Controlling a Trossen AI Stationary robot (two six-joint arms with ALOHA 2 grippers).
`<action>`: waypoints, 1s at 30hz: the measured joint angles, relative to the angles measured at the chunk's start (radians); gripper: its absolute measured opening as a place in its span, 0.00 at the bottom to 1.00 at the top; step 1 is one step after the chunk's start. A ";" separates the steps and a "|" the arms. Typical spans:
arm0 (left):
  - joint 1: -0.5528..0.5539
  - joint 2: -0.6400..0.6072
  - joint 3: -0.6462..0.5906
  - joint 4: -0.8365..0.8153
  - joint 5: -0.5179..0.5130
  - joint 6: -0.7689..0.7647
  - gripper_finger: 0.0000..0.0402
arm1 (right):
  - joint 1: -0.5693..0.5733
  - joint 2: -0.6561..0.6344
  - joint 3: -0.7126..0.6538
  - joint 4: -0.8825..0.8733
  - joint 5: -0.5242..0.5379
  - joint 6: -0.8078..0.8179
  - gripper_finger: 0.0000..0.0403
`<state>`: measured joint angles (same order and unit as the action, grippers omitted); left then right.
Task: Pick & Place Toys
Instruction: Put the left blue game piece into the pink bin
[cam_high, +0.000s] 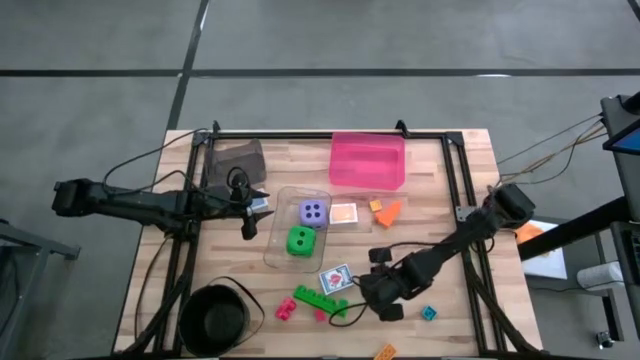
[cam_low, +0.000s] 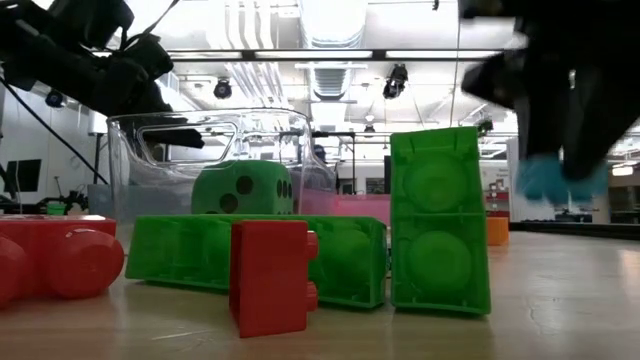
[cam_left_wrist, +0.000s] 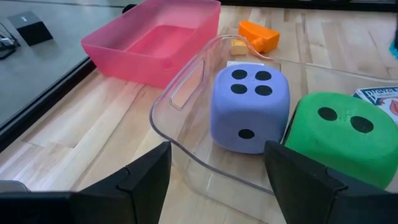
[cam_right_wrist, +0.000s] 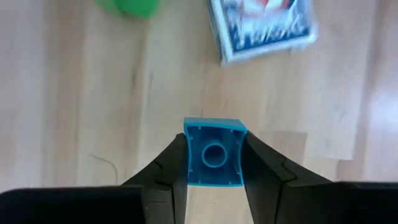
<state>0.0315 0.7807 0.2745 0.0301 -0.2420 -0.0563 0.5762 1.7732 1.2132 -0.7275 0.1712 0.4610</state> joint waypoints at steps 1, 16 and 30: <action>0.000 0.000 0.000 0.000 0.000 0.000 0.64 | 0.005 -0.017 -0.003 0.023 0.016 -0.012 0.27; 0.000 0.000 0.000 0.008 0.000 -0.003 0.64 | 0.040 -0.188 -0.320 1.070 0.070 -0.471 0.27; -0.001 0.000 0.000 0.027 0.000 -0.003 0.64 | -0.221 -0.207 -0.485 1.272 0.081 -0.592 0.27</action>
<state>0.0307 0.7807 0.2741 0.0570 -0.2420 -0.0593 0.3551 1.5665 0.7284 0.5449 0.2518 -0.1310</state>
